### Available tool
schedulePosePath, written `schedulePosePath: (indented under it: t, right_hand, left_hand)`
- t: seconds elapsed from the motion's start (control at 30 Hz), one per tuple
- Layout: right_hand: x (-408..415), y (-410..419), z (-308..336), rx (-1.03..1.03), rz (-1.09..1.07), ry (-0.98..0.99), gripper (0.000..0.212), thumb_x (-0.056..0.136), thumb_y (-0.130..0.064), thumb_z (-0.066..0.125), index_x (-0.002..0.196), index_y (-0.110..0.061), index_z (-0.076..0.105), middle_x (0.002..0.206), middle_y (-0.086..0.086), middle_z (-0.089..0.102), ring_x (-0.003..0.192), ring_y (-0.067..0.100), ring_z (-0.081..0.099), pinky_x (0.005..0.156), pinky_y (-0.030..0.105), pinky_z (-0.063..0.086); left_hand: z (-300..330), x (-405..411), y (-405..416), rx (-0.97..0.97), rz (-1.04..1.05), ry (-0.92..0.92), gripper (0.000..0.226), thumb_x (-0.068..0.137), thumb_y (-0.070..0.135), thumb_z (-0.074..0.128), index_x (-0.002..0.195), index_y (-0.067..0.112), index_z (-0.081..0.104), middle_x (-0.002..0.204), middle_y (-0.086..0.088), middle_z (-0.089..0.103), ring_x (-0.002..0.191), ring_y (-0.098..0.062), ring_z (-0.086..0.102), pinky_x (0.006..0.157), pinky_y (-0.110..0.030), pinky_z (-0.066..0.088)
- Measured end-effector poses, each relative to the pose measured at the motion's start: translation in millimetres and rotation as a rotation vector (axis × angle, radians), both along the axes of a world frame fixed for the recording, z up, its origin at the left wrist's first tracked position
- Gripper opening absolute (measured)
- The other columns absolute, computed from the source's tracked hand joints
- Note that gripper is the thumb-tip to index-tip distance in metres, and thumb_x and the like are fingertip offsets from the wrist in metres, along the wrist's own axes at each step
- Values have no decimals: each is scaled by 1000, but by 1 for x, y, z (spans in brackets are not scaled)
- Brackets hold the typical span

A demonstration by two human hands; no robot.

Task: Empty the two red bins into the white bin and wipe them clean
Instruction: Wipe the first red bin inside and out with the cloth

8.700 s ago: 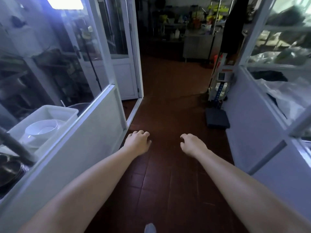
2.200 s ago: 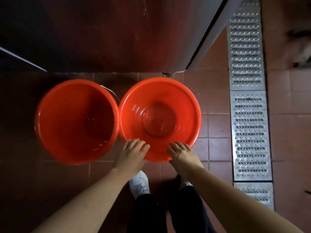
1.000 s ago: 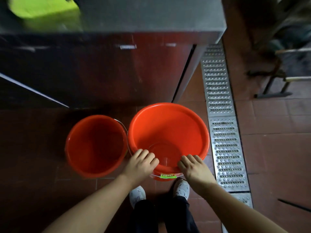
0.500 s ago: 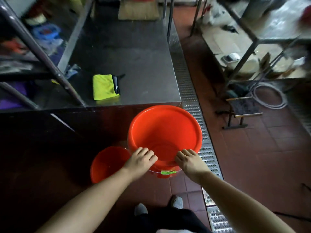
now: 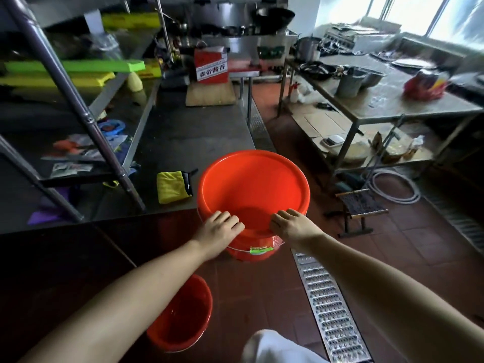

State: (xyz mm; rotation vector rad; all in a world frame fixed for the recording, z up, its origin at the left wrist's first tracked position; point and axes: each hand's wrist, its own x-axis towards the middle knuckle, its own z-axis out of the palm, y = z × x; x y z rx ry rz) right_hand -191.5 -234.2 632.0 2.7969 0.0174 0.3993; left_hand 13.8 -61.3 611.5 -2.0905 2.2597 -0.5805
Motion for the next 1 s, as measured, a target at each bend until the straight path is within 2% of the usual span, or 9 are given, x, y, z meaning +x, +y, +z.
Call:
schedulePosePath:
  t: [0.17,0.3,0.47,0.57,0.7,0.87,0.93,1.0]
  right_hand:
    - [24,-14,36,-51,-2,-76,30,96,-12,40,90,-11,69,83,4,63,71,23,62,65,35,53]
    - [47,-23,49,-70,-15,-68,28,94,-11,42,96,-11,70,89,5,65,77,24,64,71,36,55]
    - [79,-39,47,-39,-4,-96,37,95,-14,35,87,-12,71,83,4,65,71,22,64,64,34,54]
    - [97,-56,35,-23,10,-62,32,93,-15,40,85,-13,71,82,3,64,69,21,63,63,33,54]
    - [124,-90,20,-9,28,-20,5,87,-18,67,88,-18,72,85,-1,65,72,18,64,65,31,54]
    - [158,-139,11,13,-19,-2,22,79,-16,55,92,-18,72,87,-1,65,74,19,63,66,31,52]
    - [170,-159,8,36,-36,13,20,78,-13,64,97,-16,70,90,1,64,78,22,63,69,34,54]
    - [184,-174,7,50,-64,38,18,80,-14,73,97,-16,69,90,2,63,79,23,62,70,36,54]
  left_hand:
    - [36,23,-14,-60,19,-20,30,78,-1,64,102,17,63,94,-2,60,84,-26,57,76,-38,48]
    - [52,43,-22,-73,55,-27,28,81,1,57,103,16,64,95,-3,61,86,-27,59,77,-40,49]
    - [52,67,-36,-24,128,-7,31,80,2,62,107,17,64,100,-2,62,91,-26,60,80,-39,49]
    - [40,78,-49,19,159,11,26,83,4,58,105,18,63,98,-2,62,90,-26,60,79,-38,49]
    - [28,102,-77,48,216,22,27,81,5,63,105,19,63,98,-1,61,90,-25,59,79,-39,49]
    - [22,126,-124,62,263,44,25,80,8,65,102,18,62,97,-2,61,89,-26,60,80,-41,50]
    - [20,136,-142,80,305,74,26,78,16,68,102,19,59,98,-2,59,90,-26,58,84,-42,48]
    - [19,144,-157,126,372,111,37,72,29,76,104,21,57,100,0,58,94,-24,56,90,-41,45]
